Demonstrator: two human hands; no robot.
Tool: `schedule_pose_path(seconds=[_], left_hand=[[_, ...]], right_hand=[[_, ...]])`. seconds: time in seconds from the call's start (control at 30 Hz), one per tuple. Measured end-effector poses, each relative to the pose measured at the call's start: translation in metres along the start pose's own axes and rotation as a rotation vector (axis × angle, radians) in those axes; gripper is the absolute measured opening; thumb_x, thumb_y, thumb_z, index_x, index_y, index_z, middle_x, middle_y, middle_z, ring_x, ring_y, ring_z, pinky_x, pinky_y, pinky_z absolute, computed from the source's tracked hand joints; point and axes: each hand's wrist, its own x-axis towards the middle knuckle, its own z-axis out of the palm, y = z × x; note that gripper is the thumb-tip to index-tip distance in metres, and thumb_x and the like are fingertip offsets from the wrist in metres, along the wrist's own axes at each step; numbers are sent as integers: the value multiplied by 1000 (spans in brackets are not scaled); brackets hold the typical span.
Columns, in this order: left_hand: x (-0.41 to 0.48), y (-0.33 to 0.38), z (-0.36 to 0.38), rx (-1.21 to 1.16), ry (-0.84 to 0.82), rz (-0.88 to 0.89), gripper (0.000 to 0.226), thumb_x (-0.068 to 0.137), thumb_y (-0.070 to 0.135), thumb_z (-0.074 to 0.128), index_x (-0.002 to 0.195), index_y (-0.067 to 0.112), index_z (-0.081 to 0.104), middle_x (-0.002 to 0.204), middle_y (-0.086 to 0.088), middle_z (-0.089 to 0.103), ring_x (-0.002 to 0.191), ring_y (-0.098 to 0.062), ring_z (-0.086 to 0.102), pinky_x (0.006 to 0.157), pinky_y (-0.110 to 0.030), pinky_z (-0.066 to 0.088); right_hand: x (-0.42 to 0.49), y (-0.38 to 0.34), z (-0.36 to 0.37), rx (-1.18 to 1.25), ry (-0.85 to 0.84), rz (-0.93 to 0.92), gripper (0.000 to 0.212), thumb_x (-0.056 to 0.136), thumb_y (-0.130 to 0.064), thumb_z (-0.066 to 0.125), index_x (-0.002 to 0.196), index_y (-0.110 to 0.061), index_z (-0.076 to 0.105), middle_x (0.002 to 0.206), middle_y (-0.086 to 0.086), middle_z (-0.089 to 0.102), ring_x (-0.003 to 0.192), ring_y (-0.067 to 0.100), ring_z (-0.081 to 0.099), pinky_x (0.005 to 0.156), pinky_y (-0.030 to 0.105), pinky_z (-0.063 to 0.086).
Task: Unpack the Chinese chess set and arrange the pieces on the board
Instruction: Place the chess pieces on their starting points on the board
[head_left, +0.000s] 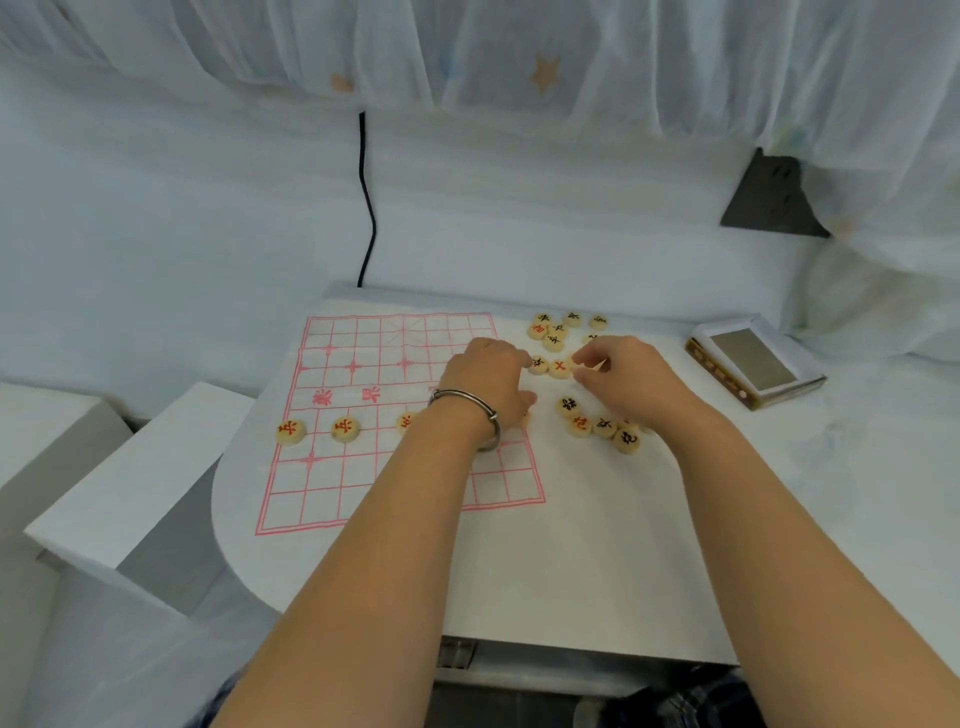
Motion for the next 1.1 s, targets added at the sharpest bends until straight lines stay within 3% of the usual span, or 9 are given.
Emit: schedule_pose_path(seconds=[0.13, 0.27, 0.43, 0.53, 0.63, 0.8, 0.97, 1.1], left_hand=[[11, 7, 5, 16, -19, -4, 52, 92, 37, 52, 140, 20, 39, 150, -4, 32, 139, -24, 23, 111, -40, 30], [19, 9, 11, 31, -20, -13, 59, 92, 37, 51, 145, 21, 30, 156, -3, 19, 144, -25, 13, 116, -41, 22], [32, 11, 10, -14, -28, -21, 62, 93, 37, 49, 147, 22, 23, 157, -1, 17, 145, -24, 10, 117, -41, 18], [39, 12, 12, -72, -15, -37, 62, 93, 37, 50, 147, 24, 23, 157, 0, 17, 145, -24, 9, 117, -42, 18], [43, 16, 14, -98, -29, -52, 64, 92, 38, 51, 147, 24, 22, 158, 0, 13, 146, -23, 6, 118, -42, 17], [46, 15, 16, -104, -38, -66, 66, 91, 40, 53, 147, 26, 22, 158, -2, 13, 146, -24, 4, 118, -42, 15], [43, 9, 10, -122, -68, -79, 61, 91, 39, 53, 145, 24, 29, 151, -3, 32, 140, -24, 25, 113, -41, 27], [40, 11, 4, -123, -137, -88, 55, 92, 37, 53, 142, 23, 35, 145, -3, 41, 133, -24, 37, 105, -36, 35]], right_hand=[[12, 11, 3, -16, 49, 14, 39, 94, -16, 49, 133, -14, 48, 136, 7, 46, 129, 24, 37, 98, 36, 41], [23, 28, 1, 1, 97, 71, 52, 89, 1, 41, 139, -13, 41, 145, 9, 36, 136, 27, 24, 108, 38, 30], [29, 48, 4, 8, 139, 151, 55, 85, 6, 41, 137, -11, 43, 145, 10, 37, 135, 29, 27, 109, 39, 30], [30, 62, 3, 36, 160, 209, 51, 87, 3, 42, 136, -11, 44, 145, 11, 38, 136, 28, 27, 111, 41, 29], [30, 71, 2, 212, 189, 255, 44, 94, -4, 36, 137, -11, 42, 144, 10, 38, 135, 25, 32, 109, 38, 31], [31, 67, -1, 552, 210, 353, 41, 102, -28, 28, 134, -9, 44, 133, 7, 49, 107, 15, 45, 91, 30, 36], [32, 68, -3, 723, 192, 396, 49, 101, -39, 22, 131, -9, 46, 132, 10, 53, 120, 22, 48, 104, 36, 36], [32, 68, -9, 830, 191, 437, 51, 101, -41, 22, 133, -10, 46, 132, 11, 53, 118, 21, 52, 109, 44, 36]])
